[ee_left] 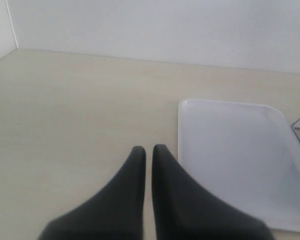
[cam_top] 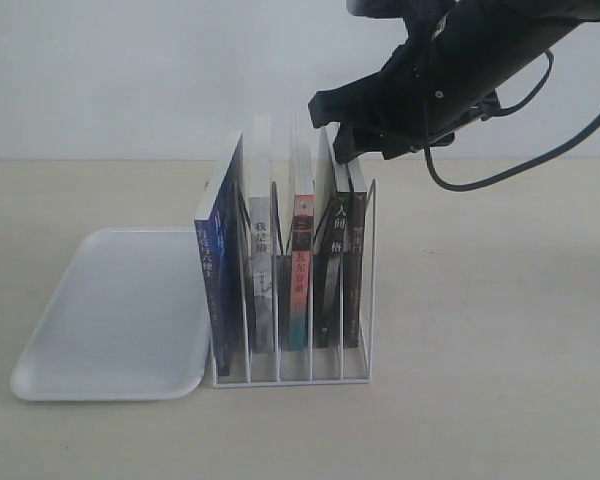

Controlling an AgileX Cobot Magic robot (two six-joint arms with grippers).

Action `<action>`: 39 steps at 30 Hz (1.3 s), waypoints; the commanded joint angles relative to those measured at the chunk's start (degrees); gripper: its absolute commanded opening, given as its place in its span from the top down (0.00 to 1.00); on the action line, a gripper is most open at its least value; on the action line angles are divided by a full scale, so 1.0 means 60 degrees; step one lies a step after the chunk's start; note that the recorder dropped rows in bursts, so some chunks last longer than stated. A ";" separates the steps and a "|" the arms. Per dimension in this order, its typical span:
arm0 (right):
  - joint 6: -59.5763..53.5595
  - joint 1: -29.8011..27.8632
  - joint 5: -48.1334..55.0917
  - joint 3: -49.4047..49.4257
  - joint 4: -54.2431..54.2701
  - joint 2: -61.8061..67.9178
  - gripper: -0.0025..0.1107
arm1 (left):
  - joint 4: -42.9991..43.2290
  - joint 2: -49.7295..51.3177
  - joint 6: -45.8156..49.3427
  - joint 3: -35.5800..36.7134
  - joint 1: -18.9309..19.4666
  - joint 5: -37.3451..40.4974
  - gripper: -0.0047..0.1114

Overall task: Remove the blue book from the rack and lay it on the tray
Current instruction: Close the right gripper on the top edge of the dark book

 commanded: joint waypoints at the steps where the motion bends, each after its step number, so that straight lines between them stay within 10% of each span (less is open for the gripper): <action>1: -0.0051 -0.0001 0.0178 0.0007 -0.0254 -0.0002 0.54 | 0.0007 -0.0015 -0.0075 0.0037 -0.0052 0.0003 0.92; 23: 0.0032 -0.0001 0.0066 0.0007 -0.0297 -0.0490 0.55 | 0.0007 -0.0015 -0.0075 0.0037 -0.0052 0.0003 0.92; 30: 0.0102 -0.0001 0.0121 0.0022 -0.0276 -0.0430 0.75 | 0.0007 -0.0015 -0.0075 0.0037 -0.0052 0.0003 0.92; 39: 0.0102 -0.0001 -0.0078 0.0022 -0.0002 -0.0336 0.53 | 0.0007 -0.0015 -0.0075 0.0037 -0.0052 0.0003 0.92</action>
